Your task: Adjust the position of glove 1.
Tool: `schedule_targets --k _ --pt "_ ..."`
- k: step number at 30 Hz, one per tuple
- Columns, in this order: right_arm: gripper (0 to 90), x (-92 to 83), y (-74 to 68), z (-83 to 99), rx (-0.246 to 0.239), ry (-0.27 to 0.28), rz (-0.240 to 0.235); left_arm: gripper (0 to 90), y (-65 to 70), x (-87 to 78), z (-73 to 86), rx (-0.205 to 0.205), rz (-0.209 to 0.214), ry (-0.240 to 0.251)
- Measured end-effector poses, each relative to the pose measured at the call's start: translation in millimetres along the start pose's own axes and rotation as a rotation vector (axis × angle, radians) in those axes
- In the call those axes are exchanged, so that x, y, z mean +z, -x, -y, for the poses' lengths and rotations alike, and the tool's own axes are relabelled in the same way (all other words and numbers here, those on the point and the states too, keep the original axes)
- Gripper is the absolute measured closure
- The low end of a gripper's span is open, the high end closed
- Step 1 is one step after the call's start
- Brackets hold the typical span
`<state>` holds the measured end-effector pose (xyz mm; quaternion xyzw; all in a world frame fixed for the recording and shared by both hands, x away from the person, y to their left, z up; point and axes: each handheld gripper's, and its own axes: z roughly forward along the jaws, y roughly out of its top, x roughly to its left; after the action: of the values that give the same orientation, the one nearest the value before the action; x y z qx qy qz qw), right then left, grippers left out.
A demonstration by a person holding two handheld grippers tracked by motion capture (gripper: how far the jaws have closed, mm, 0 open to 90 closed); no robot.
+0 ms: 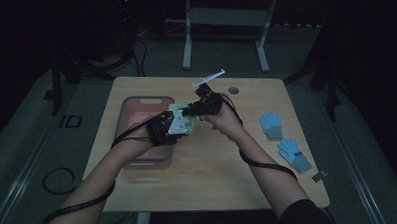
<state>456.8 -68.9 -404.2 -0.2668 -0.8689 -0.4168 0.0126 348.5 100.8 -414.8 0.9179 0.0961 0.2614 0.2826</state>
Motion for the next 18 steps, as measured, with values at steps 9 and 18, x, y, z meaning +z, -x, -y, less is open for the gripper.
schedule_targets --k 9,18 --pt "71.9 28.5 -15.9 -20.4 -0.03 -0.02 -0.029 73.6 -6.6 -16.6 26.2 -0.03 -0.014 -0.03" --pt "71.9 58.4 -28.3 -35.7 -0.046 -0.039 -0.06 73.6 -11.7 -24.4 55.0 -0.07 -0.022 -0.043"
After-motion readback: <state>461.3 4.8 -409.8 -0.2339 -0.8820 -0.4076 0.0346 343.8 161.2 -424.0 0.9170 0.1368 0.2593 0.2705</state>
